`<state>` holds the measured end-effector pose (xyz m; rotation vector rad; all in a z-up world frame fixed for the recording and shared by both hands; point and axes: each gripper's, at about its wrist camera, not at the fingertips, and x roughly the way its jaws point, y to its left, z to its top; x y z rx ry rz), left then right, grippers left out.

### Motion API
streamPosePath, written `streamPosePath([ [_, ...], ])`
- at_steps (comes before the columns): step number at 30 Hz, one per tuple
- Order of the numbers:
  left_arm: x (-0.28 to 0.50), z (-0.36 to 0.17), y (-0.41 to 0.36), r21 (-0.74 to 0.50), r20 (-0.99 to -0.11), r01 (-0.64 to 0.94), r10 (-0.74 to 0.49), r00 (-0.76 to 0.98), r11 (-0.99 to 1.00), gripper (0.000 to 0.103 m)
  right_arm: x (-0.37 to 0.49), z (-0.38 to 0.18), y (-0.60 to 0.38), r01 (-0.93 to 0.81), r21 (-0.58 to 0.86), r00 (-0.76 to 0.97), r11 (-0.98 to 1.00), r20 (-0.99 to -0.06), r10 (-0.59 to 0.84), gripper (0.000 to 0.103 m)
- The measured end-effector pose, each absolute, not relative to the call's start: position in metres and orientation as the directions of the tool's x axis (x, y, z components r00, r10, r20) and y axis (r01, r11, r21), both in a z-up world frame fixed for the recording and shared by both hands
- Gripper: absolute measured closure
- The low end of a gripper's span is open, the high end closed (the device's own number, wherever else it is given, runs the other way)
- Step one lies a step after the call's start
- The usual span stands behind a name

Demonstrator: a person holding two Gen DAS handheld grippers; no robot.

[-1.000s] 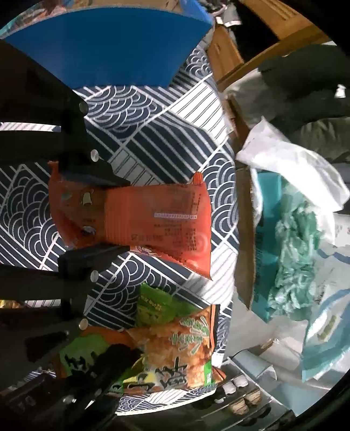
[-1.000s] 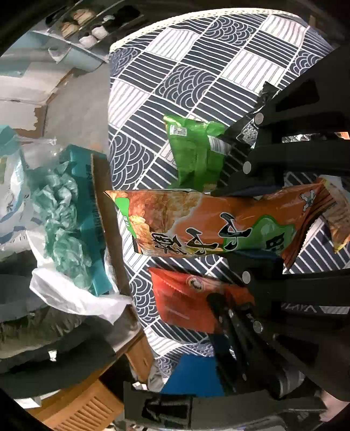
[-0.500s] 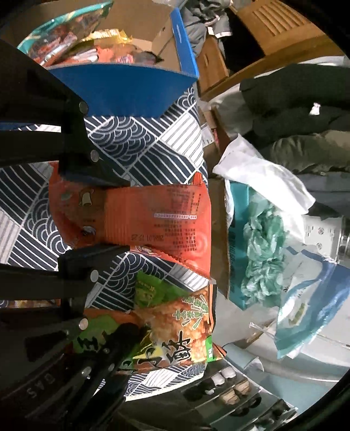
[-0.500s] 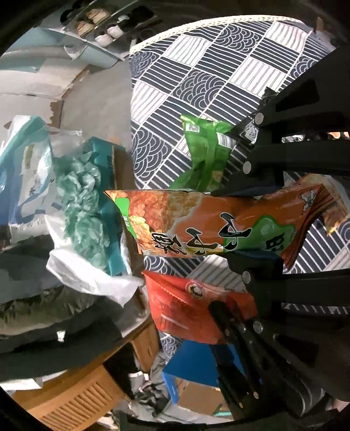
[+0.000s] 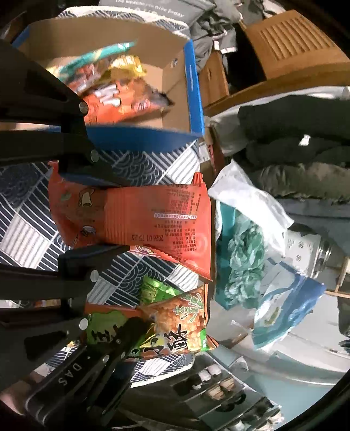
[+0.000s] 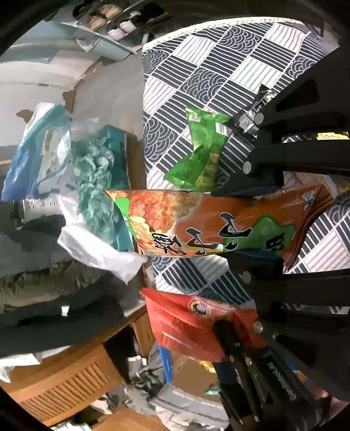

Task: Organize snacks
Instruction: 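Lift and carry the red and orange-green packets over the box with both tools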

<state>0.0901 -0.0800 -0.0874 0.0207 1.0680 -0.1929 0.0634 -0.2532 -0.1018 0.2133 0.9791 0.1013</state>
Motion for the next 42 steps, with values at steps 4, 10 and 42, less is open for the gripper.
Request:
streamPosePath([
  [4, 0.08, -0.072, -0.066, -0.067, -0.857, 0.159, -0.139, 0.497, 0.985, 0.065, 0.057, -0.09, -0.241, -0.018, 0.236, 0.57, 0.972, -0.796, 0.204, 0.073],
  [10, 0.065, -0.053, -0.042, -0.083, -0.835, 0.135, -0.143, 0.531, 0.987, 0.065, 0.051, -0.076, -0.22, -0.06, 0.256, 0.587, 0.965, -0.773, 0.241, 0.073],
  [42, 0.025, -0.042, 0.121, -0.152, -0.813, -0.111, -0.061, 0.579, 0.982, 0.064, 0.056, -0.063, -0.065, -0.304, 0.237, 0.515, 0.923, -0.774, 0.369, 0.073],
])
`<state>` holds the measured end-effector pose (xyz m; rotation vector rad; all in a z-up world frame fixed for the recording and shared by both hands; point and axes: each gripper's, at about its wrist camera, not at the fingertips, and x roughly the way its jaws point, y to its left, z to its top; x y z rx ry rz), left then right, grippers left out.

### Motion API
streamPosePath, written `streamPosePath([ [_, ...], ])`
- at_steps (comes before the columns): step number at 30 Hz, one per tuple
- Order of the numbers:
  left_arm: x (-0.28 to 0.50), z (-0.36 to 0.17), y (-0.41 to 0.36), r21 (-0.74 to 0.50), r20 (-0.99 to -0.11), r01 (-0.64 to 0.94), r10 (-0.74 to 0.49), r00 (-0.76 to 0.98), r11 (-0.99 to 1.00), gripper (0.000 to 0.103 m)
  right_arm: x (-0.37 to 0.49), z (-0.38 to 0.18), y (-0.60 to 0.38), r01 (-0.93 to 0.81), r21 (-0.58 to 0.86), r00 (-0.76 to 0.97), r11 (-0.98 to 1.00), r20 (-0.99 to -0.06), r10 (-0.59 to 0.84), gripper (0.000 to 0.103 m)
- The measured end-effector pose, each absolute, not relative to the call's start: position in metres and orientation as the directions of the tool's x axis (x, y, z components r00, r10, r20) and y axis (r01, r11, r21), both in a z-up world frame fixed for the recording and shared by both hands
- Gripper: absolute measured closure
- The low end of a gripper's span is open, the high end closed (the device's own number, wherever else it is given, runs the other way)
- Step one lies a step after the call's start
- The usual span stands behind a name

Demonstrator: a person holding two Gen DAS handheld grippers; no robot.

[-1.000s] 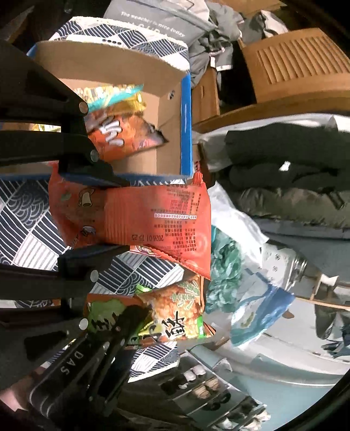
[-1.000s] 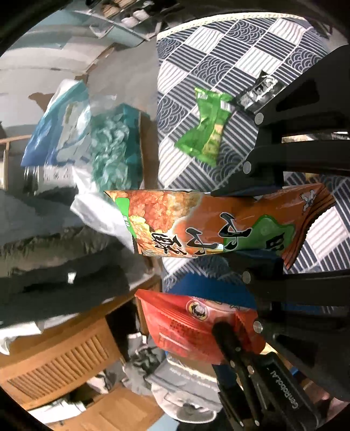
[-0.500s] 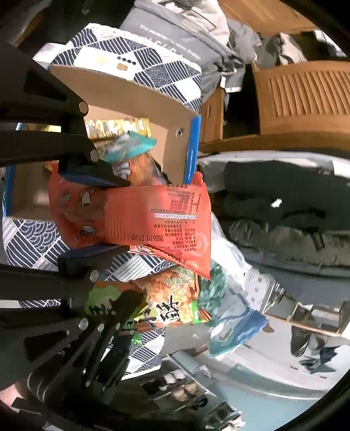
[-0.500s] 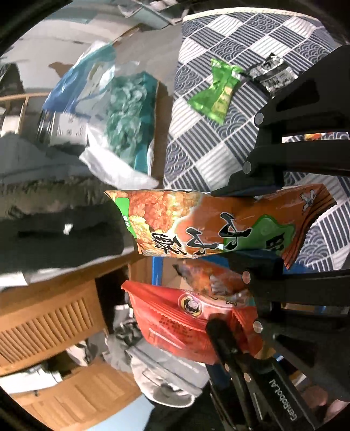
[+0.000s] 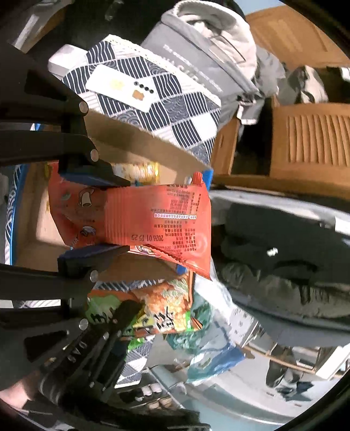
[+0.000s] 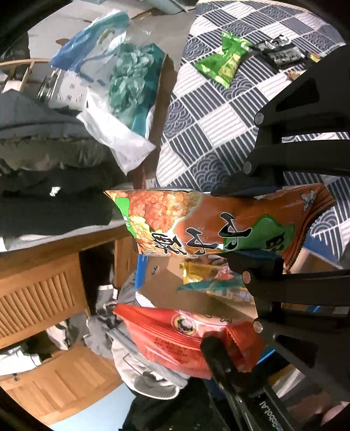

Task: Organize snacks
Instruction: 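Lift and carry the red and orange-green packets over the box with both tools, then open both tools to drop the red and orange-green packets into the box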

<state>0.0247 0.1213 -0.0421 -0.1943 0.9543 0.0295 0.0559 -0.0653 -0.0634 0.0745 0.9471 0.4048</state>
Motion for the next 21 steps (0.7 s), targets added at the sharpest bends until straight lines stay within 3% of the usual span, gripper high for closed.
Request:
streamPosePath([
  [14, 0.038, -0.096, 0.154, -0.14, -0.884, -0.221, -0.021, 0.467, 0.965, 0.062, 0.074, -0.08, -0.018, -0.361, 0.204, 0.463, 0.91, -0.808, 0.365, 0.072],
  [16, 0.039, -0.097, 0.153, -0.132, -0.887, -0.227, -0.013, 0.462, 0.965, 0.059, 0.077, -0.084, -0.013, -0.37, 0.209, 0.445, 0.905, -0.815, 0.371, 0.071],
  [20, 0.039, -0.099, 0.155, -0.108, -0.893, -0.241, 0.012, 0.449, 0.965, 0.037, 0.08, -0.088, -0.007, -0.375, 0.205, 0.425, 0.904, -0.829, 0.364, 0.068],
  [21, 0.038, -0.098, 0.155, -0.098, -0.893, -0.247, 0.025, 0.449, 0.964, 0.037, 0.08, -0.088, -0.007, -0.374, 0.2, 0.428, 0.905, -0.829, 0.36, 0.066],
])
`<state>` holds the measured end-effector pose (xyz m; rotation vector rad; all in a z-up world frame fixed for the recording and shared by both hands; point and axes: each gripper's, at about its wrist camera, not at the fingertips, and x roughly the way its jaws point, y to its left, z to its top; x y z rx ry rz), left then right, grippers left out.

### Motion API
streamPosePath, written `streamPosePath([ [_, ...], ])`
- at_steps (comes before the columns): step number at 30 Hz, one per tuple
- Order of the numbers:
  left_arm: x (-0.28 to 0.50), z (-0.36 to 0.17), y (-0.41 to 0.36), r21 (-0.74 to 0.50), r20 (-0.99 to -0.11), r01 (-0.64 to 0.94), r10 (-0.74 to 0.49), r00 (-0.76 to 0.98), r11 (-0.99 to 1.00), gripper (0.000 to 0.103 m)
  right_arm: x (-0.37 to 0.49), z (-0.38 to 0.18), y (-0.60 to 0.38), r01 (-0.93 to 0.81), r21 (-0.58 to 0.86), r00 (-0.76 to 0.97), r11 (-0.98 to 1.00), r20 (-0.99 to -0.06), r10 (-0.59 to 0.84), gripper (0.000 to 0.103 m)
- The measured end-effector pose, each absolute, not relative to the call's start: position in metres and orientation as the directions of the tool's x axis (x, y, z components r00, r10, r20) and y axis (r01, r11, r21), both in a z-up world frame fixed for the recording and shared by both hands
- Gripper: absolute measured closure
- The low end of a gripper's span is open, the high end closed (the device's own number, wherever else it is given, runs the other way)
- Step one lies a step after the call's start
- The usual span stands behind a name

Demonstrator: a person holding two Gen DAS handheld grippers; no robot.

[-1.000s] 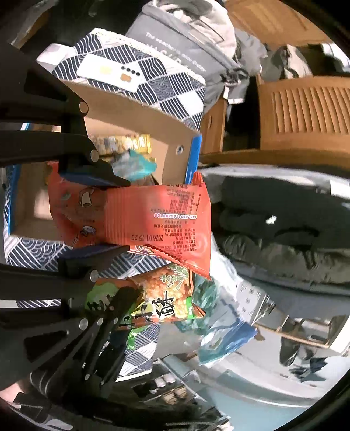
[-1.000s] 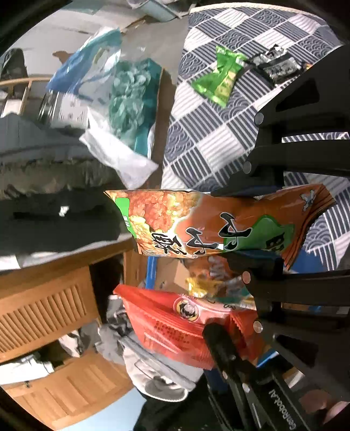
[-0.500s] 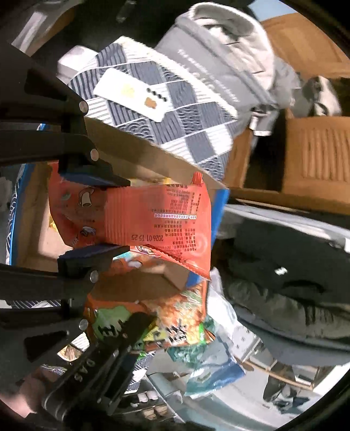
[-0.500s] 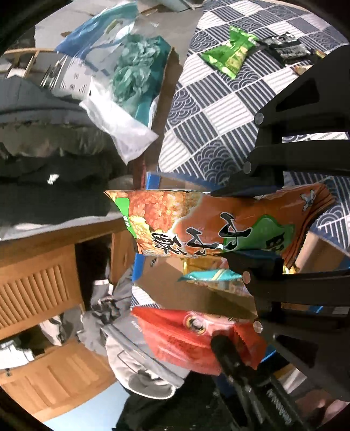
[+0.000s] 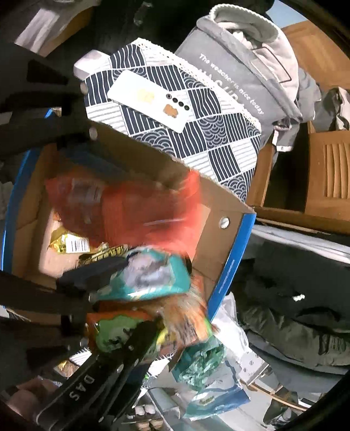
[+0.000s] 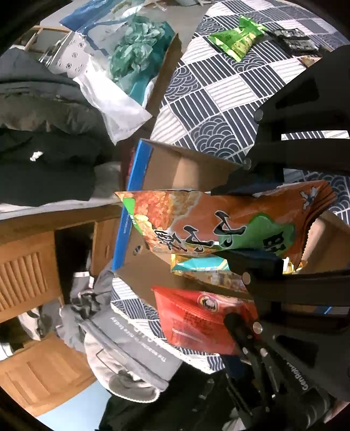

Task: Organize snacks
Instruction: 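Open both tools to drop the red and orange-green packets into the box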

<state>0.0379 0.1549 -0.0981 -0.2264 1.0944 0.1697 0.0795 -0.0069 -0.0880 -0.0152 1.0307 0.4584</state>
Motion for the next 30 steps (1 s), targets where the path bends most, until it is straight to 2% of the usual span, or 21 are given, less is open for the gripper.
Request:
streamPosePath([
  [1, 0.038, -0.098, 0.156, -0.093, -0.892, -0.247, 0.029, 0.451, 0.964, 0.036, 0.079, -0.087, -0.007, -0.373, 0.198, 0.433, 0.906, -0.827, 0.359, 0.063],
  [3, 0.039, -0.096, 0.157, -0.086, -0.892, -0.247, 0.036, 0.451, 0.965, 0.03, 0.079, -0.084, -0.008, -0.368, 0.198, 0.445, 0.909, -0.82, 0.359, 0.05],
  [9, 0.038, -0.088, 0.158, -0.105, -0.885, -0.248, 0.023, 0.465, 0.963, 0.028, 0.075, -0.067, -0.018, -0.355, 0.213, 0.485, 0.91, -0.79, 0.374, 0.041],
  [20, 0.032, -0.068, 0.133, -0.131, -0.867, -0.18, -0.025, 0.498, 0.975, 0.027, 0.059, -0.049, -0.04, -0.345, 0.183, 0.518, 0.921, -0.781, 0.349, 0.039],
  [30, 0.026, -0.055, 0.079, -0.139, -0.853, -0.037, -0.101, 0.512, 0.99, 0.024, 0.038, -0.047, -0.092, -0.282, 0.164, 0.541, 0.945, -0.787, 0.298, 0.039],
])
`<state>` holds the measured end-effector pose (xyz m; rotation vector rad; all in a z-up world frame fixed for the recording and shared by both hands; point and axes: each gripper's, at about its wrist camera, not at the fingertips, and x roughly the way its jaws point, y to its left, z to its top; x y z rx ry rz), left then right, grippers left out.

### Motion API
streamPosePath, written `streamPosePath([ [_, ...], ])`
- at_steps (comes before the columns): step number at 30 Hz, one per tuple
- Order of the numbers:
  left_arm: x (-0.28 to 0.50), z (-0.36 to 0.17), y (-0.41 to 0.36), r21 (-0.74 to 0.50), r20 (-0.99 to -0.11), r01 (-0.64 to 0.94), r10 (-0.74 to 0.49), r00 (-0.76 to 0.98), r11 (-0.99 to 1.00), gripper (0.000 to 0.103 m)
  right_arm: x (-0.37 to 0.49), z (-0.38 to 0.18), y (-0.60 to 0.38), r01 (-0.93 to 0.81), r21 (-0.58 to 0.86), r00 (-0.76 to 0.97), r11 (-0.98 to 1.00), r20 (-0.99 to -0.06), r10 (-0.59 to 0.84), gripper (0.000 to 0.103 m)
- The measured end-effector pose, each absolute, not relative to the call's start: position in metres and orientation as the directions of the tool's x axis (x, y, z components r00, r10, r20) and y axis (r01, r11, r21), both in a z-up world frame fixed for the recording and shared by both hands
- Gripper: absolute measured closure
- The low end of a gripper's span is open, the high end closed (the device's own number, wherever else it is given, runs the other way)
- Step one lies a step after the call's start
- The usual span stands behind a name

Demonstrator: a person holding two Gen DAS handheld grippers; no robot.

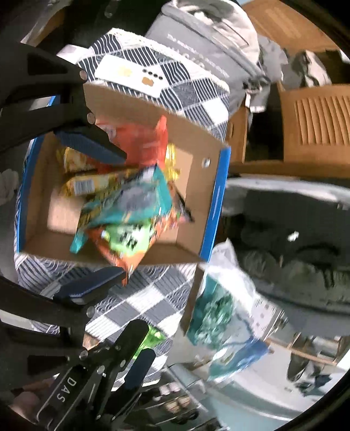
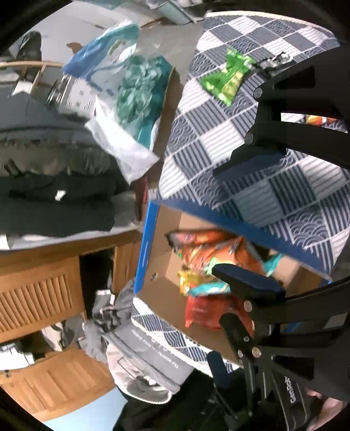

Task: Organize snacks
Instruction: 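Open both tools to drop the red and orange-green packets into the box, then move the left tool to the yellow-white packet while the right tool reaches the black-yellow bag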

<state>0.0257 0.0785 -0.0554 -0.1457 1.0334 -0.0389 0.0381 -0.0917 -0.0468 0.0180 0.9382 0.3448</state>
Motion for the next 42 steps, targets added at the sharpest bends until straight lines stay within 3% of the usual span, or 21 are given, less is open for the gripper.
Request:
streamPosePath([
  [15, 0.016, -0.063, -0.016, -0.135, -0.871, 0.153, -0.191, 0.452, 0.979, 0.024, 0.003, -0.056, -0.199, -0.093, 0.176, 0.557, 0.98, -0.807, 0.198, 0.038],
  [29, 0.007, -0.099, -0.107, -0.162, -0.911, 0.287, -0.255, 0.323, 0.944, 0.024, -0.029, -0.108, -0.303, 0.137, 0.243, 0.476, 0.96, -0.866, 0.151, 0.036],
  [42, 0.012, -0.132, -0.152, -0.114, -0.932, 0.344, -0.22, 0.286, 0.932, 0.024, -0.036, -0.163, -0.329, 0.202, 0.236, 0.36, 0.951, -0.92, 0.152, 0.036],
])
